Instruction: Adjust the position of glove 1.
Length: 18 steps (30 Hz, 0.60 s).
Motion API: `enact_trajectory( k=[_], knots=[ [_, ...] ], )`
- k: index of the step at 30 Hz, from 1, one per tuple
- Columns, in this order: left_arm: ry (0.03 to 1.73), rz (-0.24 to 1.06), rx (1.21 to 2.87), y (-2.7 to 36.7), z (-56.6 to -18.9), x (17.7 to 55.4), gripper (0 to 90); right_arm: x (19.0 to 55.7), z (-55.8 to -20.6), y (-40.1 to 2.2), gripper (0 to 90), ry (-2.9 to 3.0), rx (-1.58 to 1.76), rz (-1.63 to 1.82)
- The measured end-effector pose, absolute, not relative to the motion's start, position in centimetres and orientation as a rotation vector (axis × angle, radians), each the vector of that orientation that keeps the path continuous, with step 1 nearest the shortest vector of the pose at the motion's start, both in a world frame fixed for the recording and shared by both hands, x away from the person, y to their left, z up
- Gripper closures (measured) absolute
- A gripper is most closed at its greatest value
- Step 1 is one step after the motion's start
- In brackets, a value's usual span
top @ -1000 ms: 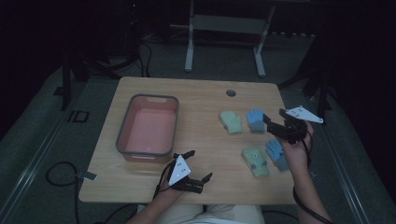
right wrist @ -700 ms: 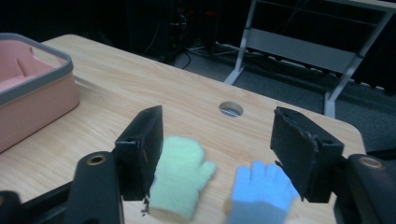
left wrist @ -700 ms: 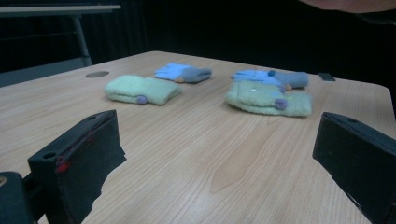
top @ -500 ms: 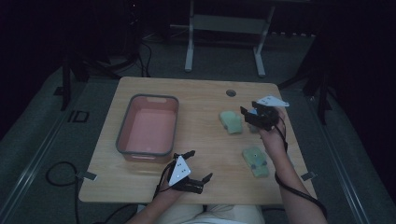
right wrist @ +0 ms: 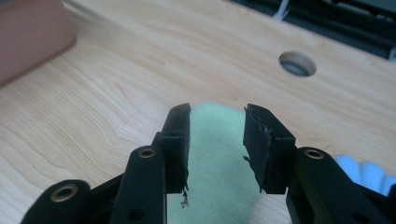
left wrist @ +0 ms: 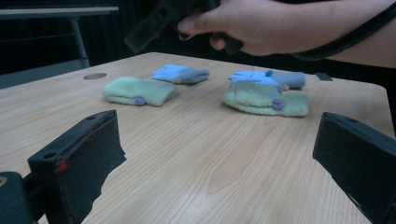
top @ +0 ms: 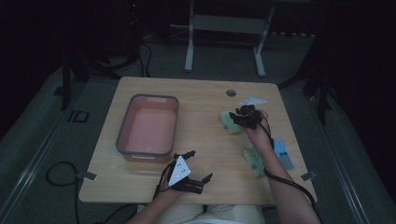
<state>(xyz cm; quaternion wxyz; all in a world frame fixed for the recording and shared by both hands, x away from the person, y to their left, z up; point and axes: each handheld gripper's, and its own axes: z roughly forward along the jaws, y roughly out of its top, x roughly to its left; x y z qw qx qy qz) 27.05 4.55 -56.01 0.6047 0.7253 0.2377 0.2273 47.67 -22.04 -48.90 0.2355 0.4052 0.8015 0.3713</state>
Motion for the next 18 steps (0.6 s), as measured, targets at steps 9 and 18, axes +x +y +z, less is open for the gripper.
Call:
enact_trajectory(
  k=[9,18],
  knots=[
    [0.555,0.523,1.676,4.6,-56.0,27.1,1.0,49.8,-51.7,-21.9,65.6,2.263,1.134,0.959],
    [0.549,0.526,1.677,4.6,-56.0,27.1,1.0,50.9,-54.2,-22.4,63.4,2.326,1.218,0.917]
  ],
)
